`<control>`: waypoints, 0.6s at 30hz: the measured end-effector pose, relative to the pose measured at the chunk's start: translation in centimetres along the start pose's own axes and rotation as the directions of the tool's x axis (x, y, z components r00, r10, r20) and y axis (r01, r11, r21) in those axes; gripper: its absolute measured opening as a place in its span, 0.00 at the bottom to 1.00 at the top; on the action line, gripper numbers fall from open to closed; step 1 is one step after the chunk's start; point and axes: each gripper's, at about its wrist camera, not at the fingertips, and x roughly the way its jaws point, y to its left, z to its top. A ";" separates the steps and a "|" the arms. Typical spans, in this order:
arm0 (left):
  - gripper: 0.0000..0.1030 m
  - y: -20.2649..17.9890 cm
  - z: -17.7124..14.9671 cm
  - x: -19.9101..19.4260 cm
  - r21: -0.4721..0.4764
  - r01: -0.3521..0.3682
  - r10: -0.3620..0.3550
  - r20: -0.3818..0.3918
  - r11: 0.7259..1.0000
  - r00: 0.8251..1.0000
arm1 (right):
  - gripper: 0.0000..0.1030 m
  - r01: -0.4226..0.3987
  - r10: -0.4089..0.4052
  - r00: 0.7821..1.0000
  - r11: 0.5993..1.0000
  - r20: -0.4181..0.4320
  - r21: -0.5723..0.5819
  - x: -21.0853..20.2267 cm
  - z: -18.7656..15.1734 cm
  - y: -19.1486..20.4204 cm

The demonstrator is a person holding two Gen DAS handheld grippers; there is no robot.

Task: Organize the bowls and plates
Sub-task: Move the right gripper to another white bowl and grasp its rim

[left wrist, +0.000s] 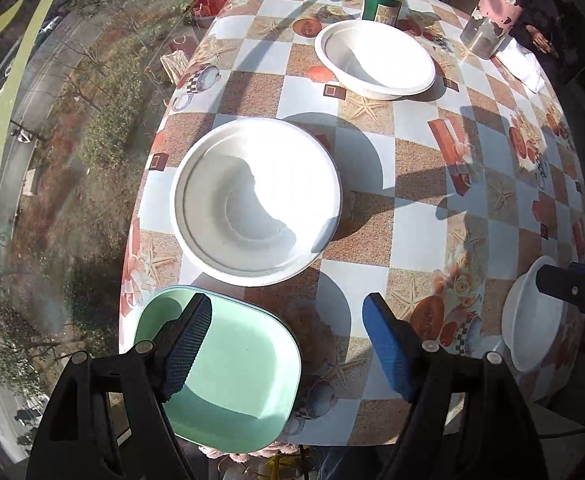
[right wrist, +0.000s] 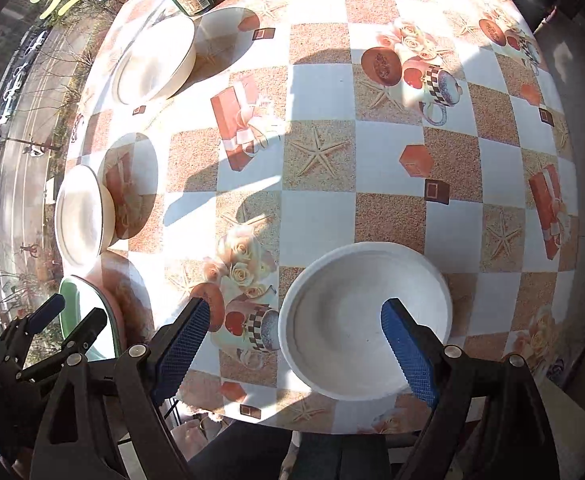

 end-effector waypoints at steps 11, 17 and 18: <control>0.78 7.3 3.7 2.8 -0.202 -0.088 0.083 -0.029 0.975 0.996 | 0.86 -0.051 0.037 0.996 0.985 -0.087 -0.166 5.1 2.4 8.2; 0.78 7.9 5.2 5.3 -0.204 -0.118 0.107 -0.066 0.972 0.992 | 0.86 -0.067 0.041 0.993 0.971 -0.115 -0.231 7.1 4.5 12.7; 0.78 7.9 5.4 5.6 -0.203 -0.123 0.111 -0.070 0.971 0.991 | 0.86 -0.069 0.043 0.992 0.969 -0.116 -0.236 7.4 4.8 13.3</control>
